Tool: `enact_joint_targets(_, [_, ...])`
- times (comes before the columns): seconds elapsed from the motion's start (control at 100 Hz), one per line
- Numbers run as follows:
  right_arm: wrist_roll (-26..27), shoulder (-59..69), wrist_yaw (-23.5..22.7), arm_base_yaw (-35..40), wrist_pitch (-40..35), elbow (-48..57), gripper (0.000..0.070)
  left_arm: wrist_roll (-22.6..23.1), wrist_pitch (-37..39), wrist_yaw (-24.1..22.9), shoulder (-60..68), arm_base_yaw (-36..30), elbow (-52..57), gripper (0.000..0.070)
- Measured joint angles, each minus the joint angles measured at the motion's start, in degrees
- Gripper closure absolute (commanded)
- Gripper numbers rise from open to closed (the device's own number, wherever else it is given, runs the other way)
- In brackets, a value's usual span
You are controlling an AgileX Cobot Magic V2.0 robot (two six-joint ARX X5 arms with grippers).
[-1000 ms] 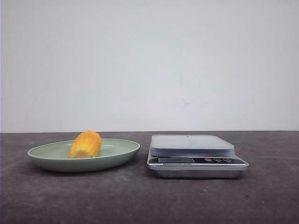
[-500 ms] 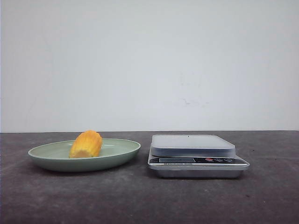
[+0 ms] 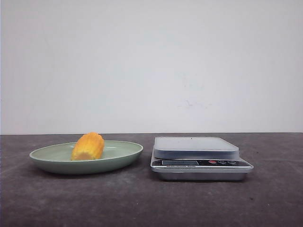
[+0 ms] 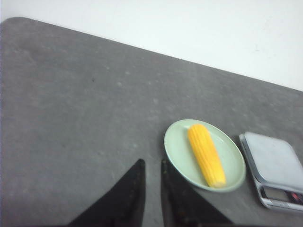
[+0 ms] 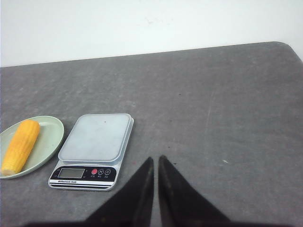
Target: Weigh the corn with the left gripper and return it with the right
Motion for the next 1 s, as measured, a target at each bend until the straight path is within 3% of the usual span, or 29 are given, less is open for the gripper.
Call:
enact_joint_targets(0.11, [0.0, 0.0, 0.0, 0.0, 0.0, 0.0, 0.0688, 2.7, 14.6, 3.1, -1.4, 4.3, -10.2, 0.0684])
enact_joint_targets(0.24, [0.0, 0.0, 0.0, 0.0, 0.0, 0.0, 0.0688, 5.2, 33.8, 11.7, -3.8, 9.4, -25.5, 0.0684])
enact_joint_targets(0.45, [0.0, 0.0, 0.0, 0.0, 0.0, 0.0, 0.0689, 6.3, 52.3, 12.7, -5.6, 11.6, -46.2, 0.0684])
enact_joint_targets(0.71, [0.0, 0.0, 0.0, 0.0, 0.0, 0.0, 0.0688, 8.6, 56.8, 12.9, -9.7, 12.0, -53.1, 0.0684])
enact_joint_targets(1.0, [0.0, 0.0, 0.0, 0.0, 0.0, 0.0, 0.0689, 11.9, 48.5, 12.9, -9.6, 12.0, -53.1, 0.0684])
